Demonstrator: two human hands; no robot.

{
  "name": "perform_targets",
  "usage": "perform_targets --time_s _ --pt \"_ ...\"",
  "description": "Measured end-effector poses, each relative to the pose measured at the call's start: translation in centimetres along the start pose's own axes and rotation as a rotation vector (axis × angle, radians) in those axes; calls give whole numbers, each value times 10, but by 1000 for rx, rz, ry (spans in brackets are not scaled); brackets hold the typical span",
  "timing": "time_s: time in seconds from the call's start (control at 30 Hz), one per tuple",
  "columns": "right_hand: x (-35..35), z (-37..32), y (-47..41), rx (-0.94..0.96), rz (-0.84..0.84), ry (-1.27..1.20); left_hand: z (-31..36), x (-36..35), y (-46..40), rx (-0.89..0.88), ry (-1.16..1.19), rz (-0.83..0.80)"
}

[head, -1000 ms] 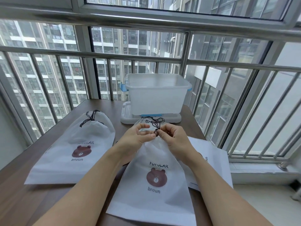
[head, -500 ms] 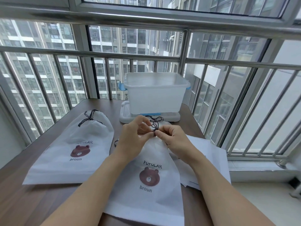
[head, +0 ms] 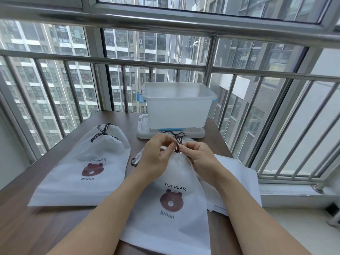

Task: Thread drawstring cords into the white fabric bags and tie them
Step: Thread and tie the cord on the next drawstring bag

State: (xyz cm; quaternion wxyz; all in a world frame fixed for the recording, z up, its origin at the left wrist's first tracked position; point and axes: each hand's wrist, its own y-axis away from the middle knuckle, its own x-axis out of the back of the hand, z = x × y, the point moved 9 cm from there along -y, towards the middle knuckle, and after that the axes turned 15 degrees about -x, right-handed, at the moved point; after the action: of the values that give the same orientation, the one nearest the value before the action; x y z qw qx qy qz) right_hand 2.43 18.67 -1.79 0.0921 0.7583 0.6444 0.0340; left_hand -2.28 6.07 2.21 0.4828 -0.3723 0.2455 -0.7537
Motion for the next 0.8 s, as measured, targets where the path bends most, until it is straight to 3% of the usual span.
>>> perform_targets --time_s 0.1,0.2,0.23,0.3,0.37,0.43,0.6,0.8 --pt "6 -5 2 41 79 34 -33 -6 14 443 398 183" --pt "11 -6 1 56 119 83 -50 10 20 568 478 370" --pt "10 -7 2 56 130 123 -47 18 19 527 434 404" --pt "8 -6 1 62 133 164 -22 37 11 261 162 380" --pt "5 -7 2 80 119 176 19 35 1 -117 -129 236" --pt "4 -9 3 91 107 176 39 14 -1 -316 -239 52" --pt "-1 -12 5 110 34 209 27 2 1 -288 -213 -117" --pt "2 -12 5 136 48 319 24 4 0 -224 -180 -93"
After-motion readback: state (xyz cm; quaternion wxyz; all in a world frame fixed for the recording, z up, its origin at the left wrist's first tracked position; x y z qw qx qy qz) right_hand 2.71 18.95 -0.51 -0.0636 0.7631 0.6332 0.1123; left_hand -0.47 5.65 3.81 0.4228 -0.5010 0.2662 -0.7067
